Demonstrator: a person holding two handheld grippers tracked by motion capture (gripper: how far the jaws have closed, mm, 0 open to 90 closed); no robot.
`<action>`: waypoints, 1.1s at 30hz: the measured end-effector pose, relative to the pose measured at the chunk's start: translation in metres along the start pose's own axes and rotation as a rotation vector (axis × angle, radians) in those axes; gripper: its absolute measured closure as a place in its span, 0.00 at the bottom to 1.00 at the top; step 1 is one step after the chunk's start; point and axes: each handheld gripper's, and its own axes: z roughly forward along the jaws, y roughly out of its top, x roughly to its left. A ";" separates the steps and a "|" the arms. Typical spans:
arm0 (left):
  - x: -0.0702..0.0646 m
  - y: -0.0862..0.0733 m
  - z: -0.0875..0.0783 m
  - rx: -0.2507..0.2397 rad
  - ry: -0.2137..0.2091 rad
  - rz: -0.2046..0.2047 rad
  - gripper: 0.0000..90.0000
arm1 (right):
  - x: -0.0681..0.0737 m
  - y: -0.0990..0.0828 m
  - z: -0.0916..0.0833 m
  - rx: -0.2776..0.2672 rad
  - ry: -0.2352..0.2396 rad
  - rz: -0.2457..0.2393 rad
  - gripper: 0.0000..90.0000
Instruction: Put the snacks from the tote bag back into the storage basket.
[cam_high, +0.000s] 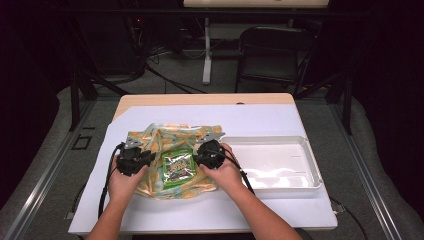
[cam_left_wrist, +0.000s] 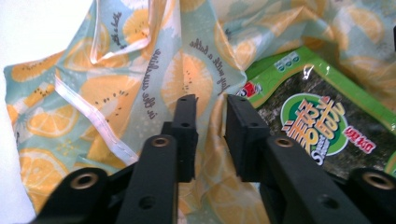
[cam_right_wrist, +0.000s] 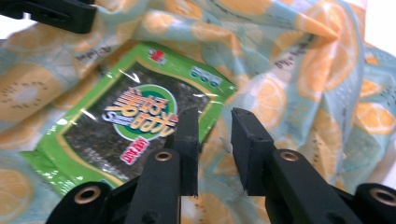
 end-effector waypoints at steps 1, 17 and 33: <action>-0.001 0.001 -0.002 -0.008 -0.001 -0.007 0.78 | 0.002 0.000 0.000 -0.008 0.007 -0.003 0.81; -0.027 0.016 -0.022 -0.070 -0.114 -0.013 0.69 | 0.016 0.001 0.001 0.018 0.040 -0.031 0.80; -0.034 0.009 -0.003 0.060 -0.148 -0.018 0.64 | 0.016 -0.003 0.008 0.061 0.042 -0.019 0.83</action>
